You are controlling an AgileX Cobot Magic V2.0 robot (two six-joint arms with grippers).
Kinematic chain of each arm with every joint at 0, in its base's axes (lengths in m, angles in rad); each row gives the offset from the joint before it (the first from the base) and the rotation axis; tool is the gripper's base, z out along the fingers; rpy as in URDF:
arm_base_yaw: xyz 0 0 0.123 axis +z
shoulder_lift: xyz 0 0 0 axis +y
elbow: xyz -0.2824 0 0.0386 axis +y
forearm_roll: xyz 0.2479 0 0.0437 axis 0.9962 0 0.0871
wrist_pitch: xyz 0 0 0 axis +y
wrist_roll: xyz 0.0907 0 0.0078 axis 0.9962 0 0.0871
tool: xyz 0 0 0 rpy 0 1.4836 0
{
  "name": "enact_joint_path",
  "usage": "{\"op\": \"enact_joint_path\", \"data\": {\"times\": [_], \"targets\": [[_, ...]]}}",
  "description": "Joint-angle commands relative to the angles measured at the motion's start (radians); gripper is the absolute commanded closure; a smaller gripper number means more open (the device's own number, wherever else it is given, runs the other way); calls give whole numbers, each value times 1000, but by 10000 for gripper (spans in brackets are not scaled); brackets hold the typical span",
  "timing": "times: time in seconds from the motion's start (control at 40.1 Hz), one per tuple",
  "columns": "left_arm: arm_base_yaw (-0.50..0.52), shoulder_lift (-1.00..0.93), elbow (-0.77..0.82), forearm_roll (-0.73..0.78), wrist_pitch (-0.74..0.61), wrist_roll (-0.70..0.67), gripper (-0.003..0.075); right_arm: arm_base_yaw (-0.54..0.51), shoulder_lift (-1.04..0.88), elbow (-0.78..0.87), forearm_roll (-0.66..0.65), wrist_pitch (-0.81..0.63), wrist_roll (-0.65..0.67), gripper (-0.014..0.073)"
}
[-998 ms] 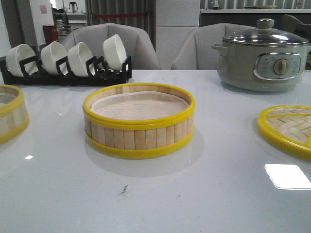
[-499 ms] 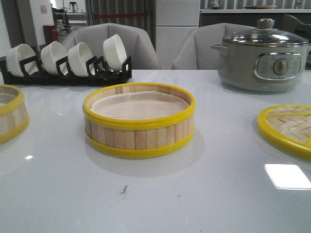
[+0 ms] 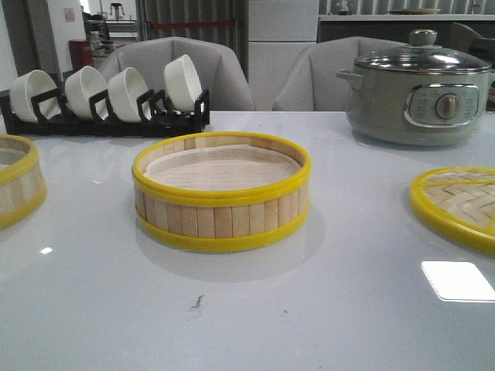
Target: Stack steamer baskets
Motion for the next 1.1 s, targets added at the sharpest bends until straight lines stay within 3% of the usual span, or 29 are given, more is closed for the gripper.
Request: {"op": "enact_joint_path", "data": {"times": [0.0,0.125,0.674,1.073], "targets": [[-5,36,-29,-45,-90,0,97,0,-4,-38,-7,-69,-11,286],[-9,127,-48,-103,-109,0,101,0,-4,-38,-7,-69,-11,286],[-86,589,-269,-98,-88,40,133,0,-4,-38,-7,-66,-11,286],[-86,762,-296,-94,-91,40,133,0,-4,-38,-7,-51,-11,286]]}}
